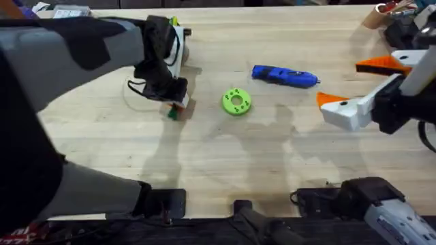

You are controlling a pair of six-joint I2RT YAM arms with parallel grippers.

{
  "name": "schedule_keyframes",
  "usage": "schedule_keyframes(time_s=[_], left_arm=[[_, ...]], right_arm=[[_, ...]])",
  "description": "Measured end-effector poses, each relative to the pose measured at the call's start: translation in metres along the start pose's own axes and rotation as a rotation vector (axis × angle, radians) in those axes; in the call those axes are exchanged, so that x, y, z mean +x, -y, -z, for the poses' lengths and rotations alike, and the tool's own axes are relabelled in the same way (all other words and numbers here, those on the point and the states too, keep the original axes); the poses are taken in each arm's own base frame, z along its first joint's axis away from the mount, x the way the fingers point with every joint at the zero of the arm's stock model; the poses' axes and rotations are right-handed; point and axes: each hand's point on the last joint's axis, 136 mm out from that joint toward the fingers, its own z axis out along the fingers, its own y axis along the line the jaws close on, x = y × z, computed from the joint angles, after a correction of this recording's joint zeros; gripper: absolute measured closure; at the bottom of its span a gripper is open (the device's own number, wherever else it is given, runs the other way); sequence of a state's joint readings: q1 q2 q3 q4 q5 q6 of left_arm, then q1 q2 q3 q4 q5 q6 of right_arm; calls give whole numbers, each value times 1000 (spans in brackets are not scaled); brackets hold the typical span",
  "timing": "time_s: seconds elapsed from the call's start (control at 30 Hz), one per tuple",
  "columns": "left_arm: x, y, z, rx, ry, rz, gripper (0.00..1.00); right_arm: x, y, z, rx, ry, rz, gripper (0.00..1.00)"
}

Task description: Pick up the gripper from the table and insert it into the empty holder that is missing its gripper. Then pick up a screw, insert it into the mounting hole, and use the screwdriver to tighten it. Finally, clean up the table by picking up the vegetable and placing it into the bucket.

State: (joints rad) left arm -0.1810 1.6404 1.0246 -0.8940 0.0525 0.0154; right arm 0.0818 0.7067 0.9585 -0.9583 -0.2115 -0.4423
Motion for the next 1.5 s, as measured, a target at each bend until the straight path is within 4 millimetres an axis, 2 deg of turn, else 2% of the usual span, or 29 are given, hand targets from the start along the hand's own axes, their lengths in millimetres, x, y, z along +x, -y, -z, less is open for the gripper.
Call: schedule_keyframes(time_s=[0.07, 0.13, 0.23, 0.37, 0.43, 0.5, 0.6, 0.73, 0.9, 1.0, 1.1, 1.13, 1.17, 1.2, 1.23, 1.3, 1.5], left_arm=[[-11, 1, 16, 0, 52, -3, 985], [-29, 2, 41, 0, 145, -8, 985], [-56, 3, 92, -11, 306, -15, 985], [-80, -5, 153, -65, 470, -7, 985], [-93, -13, 173, -96, 543, 9, 986], [-106, -23, 185, -123, 610, 32, 986], [-121, -41, 190, -160, 665, 61, 986], [-144, -61, 182, -192, 702, 86, 986], [-172, -81, 154, -210, 706, 109, 987], [-178, -84, 136, -212, 677, 110, 987], [-179, -85, 129, -212, 664, 107, 944], [-179, -85, 129, -214, 663, 102, 861], [-179, -85, 130, -214, 668, 103, 700], [-180, -85, 133, -215, 676, 103, 229], [-180, -85, 133, -215, 677, 104, 78], [-179, -85, 133, -214, 674, 104, 20], [-162, -81, 141, -209, 642, 107, 15]], right_arm=[[-1, 0, 0, 1, 2, 1, 5], [-2, 1, 0, 4, 8, 2, 5], [-5, 2, 0, 10, 21, 6, 6], [-8, 4, 0, 17, 33, 9, 5], [-9, 4, 0, 18, 34, 10, 5], [-9, 5, 0, 22, 35, 13, 5], [-9, 5, 0, 23, 35, 13, 5], [-9, 5, 0, 23, 37, 14, 5], [-10, 6, 0, 24, 38, 15, 4], [-10, 6, 0, 27, 38, 15, 5], [-10, 6, 0, 27, 38, 15, 6], [-10, 6, 0, 27, 37, 14, 6], [-10, 6, 0, 27, 37, 14, 5], [-10, 6, 0, 27, 38, 15, 5], [-10, 6, 0, 27, 38, 15, 5], [-10, 6, 0, 27, 37, 14, 5], [-11, 7, 0, 30, 43, 16, 5]])
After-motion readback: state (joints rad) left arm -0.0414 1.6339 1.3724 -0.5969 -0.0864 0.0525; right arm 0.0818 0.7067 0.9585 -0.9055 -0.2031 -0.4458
